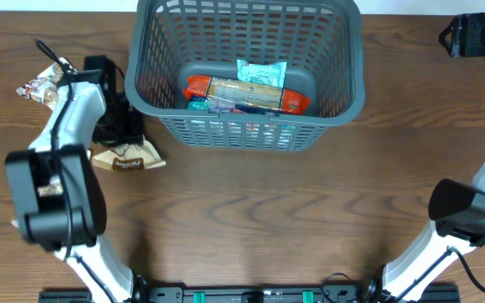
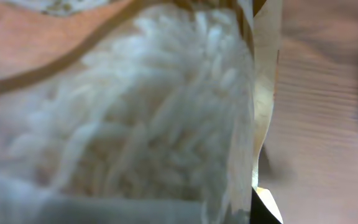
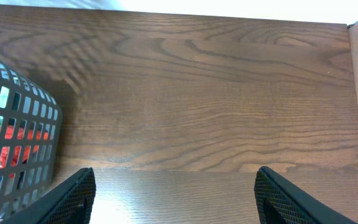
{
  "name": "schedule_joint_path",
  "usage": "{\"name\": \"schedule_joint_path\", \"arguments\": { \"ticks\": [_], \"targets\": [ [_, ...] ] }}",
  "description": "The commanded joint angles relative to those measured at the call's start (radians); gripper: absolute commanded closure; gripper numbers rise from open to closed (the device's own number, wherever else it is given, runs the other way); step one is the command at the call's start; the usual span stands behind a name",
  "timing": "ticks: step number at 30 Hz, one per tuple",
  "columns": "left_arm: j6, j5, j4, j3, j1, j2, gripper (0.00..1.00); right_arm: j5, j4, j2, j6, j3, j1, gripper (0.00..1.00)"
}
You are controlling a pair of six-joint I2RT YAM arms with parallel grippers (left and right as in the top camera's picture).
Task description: Pack container
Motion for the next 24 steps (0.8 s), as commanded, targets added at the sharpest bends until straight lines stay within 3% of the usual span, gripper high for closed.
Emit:
{"name": "schedule_joint_path", "arguments": {
  "ticks": [1,5,6,7,13,16,24],
  "targets": [
    [0.0,-0.01,-0.003,0.008,0.003,-0.169,0.8,-0.008,-0.005,0.01,-0.004,0.0,0.008,0.31],
    [-0.001,-0.063,-0.003,0.008,0.003,-0.327,0.81,-0.008,-0.018,0.01,-0.004,0.0,0.008,0.32],
    [-0.001,-0.087,-0.003,0.009,0.003,-0.379,0.89,-0.008,-0.025,0.01,-0.004,0.0,0.007,0.32],
    [0.0,-0.105,-0.003,0.01,0.003,-0.412,0.9,-0.008,-0.027,0.01,-0.004,0.0,0.007,0.32],
    [0.0,-0.199,0.002,0.011,0.003,-0.588,0.9,-0.009,-0.028,0.01,-0.004,0.0,0.008,0.32],
    [-0.001,-0.203,0.001,0.011,0.003,-0.637,0.94,-0.009,-0.03,0.01,-0.004,0.0,0.008,0.32],
    [0.019,-0.166,0.02,0.015,-0.009,-0.7,0.94,-0.009,-0.035,0.01,-0.004,0.0,0.008,0.33]
  ]
}}
